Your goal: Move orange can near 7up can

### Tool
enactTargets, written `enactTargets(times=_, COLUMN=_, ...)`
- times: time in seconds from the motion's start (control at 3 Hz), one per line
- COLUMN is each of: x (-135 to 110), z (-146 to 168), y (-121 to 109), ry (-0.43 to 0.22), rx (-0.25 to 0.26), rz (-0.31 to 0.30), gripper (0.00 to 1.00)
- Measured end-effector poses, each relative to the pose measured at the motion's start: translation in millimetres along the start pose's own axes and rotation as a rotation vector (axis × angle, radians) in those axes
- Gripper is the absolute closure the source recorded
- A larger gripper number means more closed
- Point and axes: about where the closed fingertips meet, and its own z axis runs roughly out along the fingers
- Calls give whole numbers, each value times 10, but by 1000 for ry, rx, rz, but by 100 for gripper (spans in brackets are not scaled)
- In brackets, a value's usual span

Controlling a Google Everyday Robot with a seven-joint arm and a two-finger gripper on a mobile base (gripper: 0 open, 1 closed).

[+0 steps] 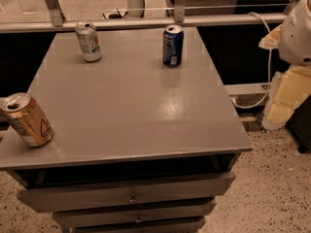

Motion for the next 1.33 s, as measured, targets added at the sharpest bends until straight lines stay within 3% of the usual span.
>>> enactTargets(times=0.67, x=-117, z=96, y=0, ry=-48, rx=-10, rz=-8, gripper=0)
enactTargets(times=1.0, x=-868, z=724, y=29, ry=-320, rx=-105, rz=-48, gripper=0)
enactTargets(times=1.33, x=-1592, z=1039, y=64, ry=-573, rx=-180, rz=-74, gripper=0)
